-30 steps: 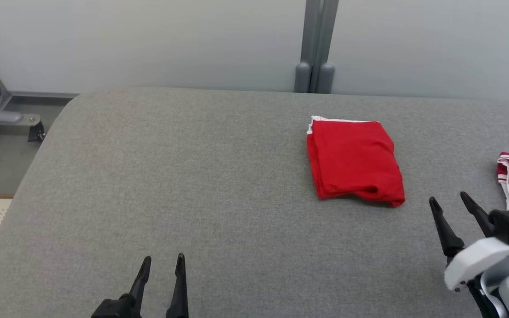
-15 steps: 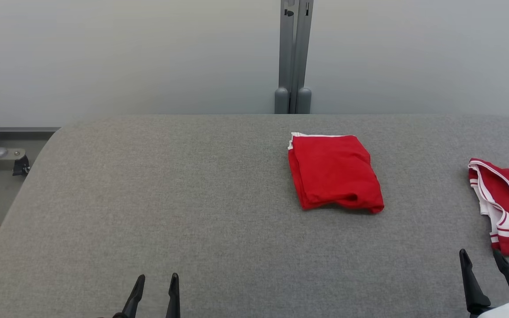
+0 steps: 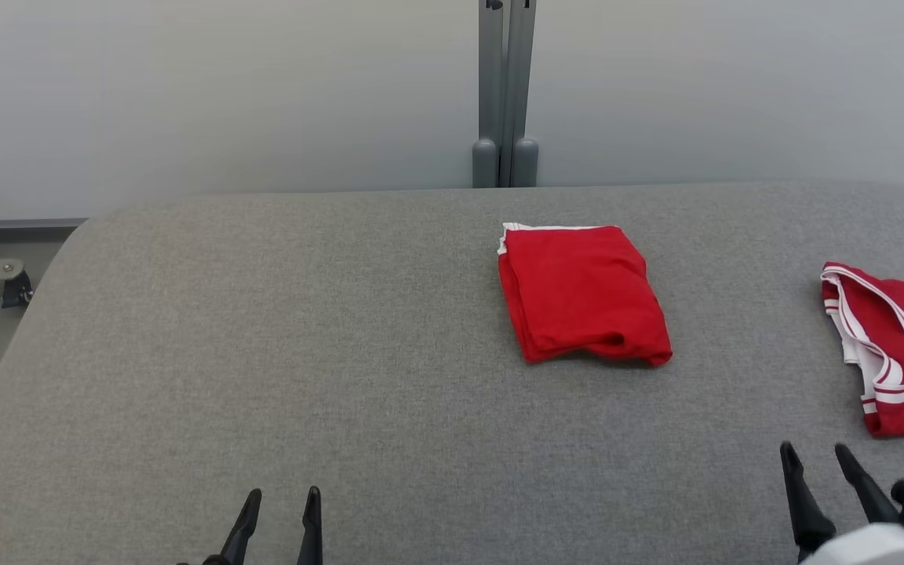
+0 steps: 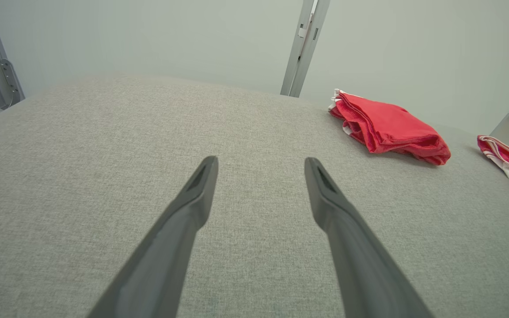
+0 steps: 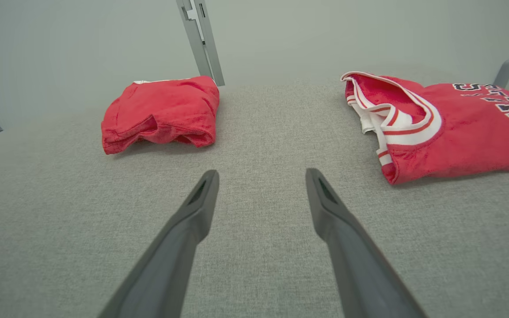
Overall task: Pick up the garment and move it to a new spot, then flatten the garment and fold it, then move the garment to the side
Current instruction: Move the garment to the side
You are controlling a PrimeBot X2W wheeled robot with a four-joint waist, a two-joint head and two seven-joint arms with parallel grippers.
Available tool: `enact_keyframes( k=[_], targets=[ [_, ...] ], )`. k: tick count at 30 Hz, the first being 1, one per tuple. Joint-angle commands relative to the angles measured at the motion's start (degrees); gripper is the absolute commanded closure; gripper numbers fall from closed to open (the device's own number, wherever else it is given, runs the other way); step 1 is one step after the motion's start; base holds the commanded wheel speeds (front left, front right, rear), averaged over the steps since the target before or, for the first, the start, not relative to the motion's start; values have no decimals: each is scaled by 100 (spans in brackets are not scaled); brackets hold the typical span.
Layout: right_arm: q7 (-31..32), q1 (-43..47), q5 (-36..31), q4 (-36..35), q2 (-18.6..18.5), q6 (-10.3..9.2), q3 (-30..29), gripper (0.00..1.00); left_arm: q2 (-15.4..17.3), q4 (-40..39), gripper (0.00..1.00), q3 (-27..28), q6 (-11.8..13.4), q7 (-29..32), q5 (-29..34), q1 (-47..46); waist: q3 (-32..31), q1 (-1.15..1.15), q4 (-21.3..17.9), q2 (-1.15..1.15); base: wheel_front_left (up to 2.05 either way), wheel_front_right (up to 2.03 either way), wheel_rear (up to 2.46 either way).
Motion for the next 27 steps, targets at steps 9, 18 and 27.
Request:
enact_keyframes(
  k=[9,18,27],
  targets=[
    [2682,-2339,1492,99,-512,-8,84,0,12,82,0,-245,-56,-1,-100,-486,1004,0,214,0,0,0,0],
    [4493,-4198,1202,952,-624,-6,-252,0,11,121,0,-741,-7,-1,-451,-1285,2155,0,982,0,0,0,0],
    [4481,-4870,896,1919,-342,-6,-620,0,10,203,0,-1080,199,-1,-668,-1584,2530,0,1410,0,0,0,0]
  ],
)
